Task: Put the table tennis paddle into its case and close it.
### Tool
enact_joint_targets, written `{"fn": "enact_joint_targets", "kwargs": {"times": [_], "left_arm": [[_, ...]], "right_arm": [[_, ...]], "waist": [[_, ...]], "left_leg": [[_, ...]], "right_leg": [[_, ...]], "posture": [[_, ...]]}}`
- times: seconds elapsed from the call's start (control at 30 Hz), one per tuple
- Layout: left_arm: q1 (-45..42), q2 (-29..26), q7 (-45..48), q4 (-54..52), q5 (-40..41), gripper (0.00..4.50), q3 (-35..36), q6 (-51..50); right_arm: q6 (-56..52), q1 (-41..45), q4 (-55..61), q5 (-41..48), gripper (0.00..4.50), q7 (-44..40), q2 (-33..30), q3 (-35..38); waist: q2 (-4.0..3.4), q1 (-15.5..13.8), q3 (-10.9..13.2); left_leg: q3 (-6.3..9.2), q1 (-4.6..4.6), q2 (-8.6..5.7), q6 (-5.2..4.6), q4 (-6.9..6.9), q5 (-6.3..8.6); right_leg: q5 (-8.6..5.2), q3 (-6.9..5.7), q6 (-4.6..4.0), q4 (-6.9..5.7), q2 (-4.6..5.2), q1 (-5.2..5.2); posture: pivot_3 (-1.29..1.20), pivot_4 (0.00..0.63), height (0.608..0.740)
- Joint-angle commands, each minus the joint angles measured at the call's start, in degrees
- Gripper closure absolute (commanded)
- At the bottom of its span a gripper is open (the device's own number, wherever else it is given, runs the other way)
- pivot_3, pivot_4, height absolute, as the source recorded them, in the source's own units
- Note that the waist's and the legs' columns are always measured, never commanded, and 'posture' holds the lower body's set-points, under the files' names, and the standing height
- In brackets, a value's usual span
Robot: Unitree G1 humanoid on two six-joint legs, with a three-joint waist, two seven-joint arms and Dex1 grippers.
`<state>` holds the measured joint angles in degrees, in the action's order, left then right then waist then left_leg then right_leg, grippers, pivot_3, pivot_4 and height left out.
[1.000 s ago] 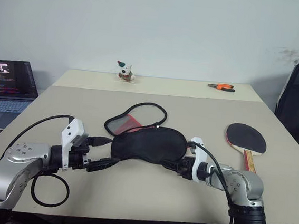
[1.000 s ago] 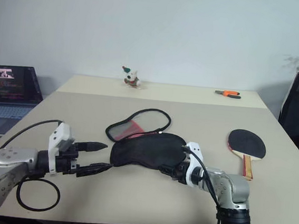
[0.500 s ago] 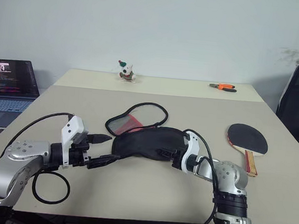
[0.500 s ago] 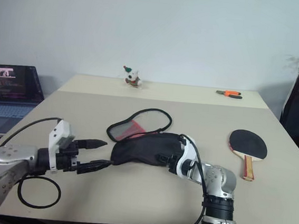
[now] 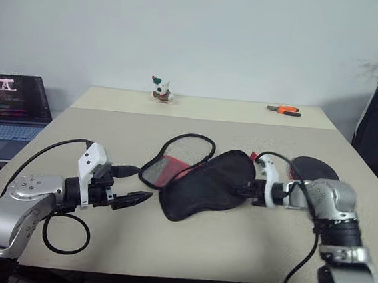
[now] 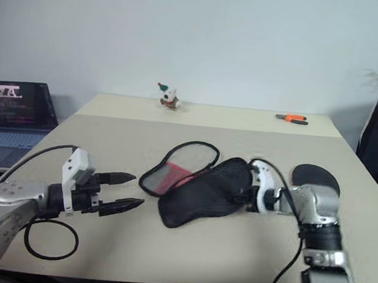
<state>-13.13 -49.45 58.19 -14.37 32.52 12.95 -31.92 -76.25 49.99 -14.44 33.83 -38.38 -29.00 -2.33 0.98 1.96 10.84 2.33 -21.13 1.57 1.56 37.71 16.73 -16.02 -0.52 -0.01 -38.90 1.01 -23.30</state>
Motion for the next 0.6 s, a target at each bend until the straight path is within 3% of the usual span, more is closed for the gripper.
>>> {"fn": "enact_joint_targets", "kwargs": {"times": [0.03,0.13,0.27,0.5,0.6], "left_arm": [[0.07,-0.38,0.38,-2.98,-0.15,0.21,-0.36,1.41],[0.44,-0.33,0.16,-3.64,-0.07,0.21,-0.62,1.33],[1.08,-0.47,-0.02,-4.34,-0.64,0.21,-1.11,1.83],[1.21,-0.27,-0.43,-5.57,-0.07,0.21,-0.66,1.67],[1.0,-0.09,-0.55,-5.96,0.21,0.21,-0.69,1.53]], "right_arm": [[9.31,5.35,-8.61,-5.73,4.48,-12.63,-4.66,-9.66],[17.75,9.88,-17.82,-12.09,4.48,-20.12,-6.24,-16.04],[29.76,18.14,-32.96,-20.08,4.48,-24.7,-3.67,-19.41],[42.66,27.51,-51.21,-27.2,4.48,-22.89,3.52,-16.65],[44.35,29.07,-54.64,-27.95,3.81,-19.8,5.42,-13.5]], "waist": [[0.0,0.24,0.01],[0.0,0.36,0.01],[0.01,0.39,0.03],[0.01,0.29,0.03],[0.01,0.09,0.03]], "left_leg": [[-0.03,0.01,0.04,-0.03,0.0,0.01],[-0.08,0.0,0.07,-0.05,-0.02,0.03],[-0.13,-0.07,0.06,-0.04,0.0,0.03],[-0.07,-0.36,0.11,-0.03,0.04,0.02],[-0.05,-0.69,0.15,0.0,0.14,0.0]], "right_leg": [[0.0,0.03,-0.01,-0.01,0.0,-0.01],[-0.04,0.02,-0.08,-0.03,0.02,-0.04],[-0.04,0.04,-0.08,-0.03,0.05,-0.12],[-0.03,-0.02,-0.1,-0.05,0.12,-0.37],[-0.01,-0.02,-0.1,-0.12,0.2,-0.66]], "posture": [[0.0,0.15,0.74],[0.0,0.15,0.74],[0.0,0.15,0.74],[0.0,0.15,0.74],[0.0,0.15,0.74]]}}
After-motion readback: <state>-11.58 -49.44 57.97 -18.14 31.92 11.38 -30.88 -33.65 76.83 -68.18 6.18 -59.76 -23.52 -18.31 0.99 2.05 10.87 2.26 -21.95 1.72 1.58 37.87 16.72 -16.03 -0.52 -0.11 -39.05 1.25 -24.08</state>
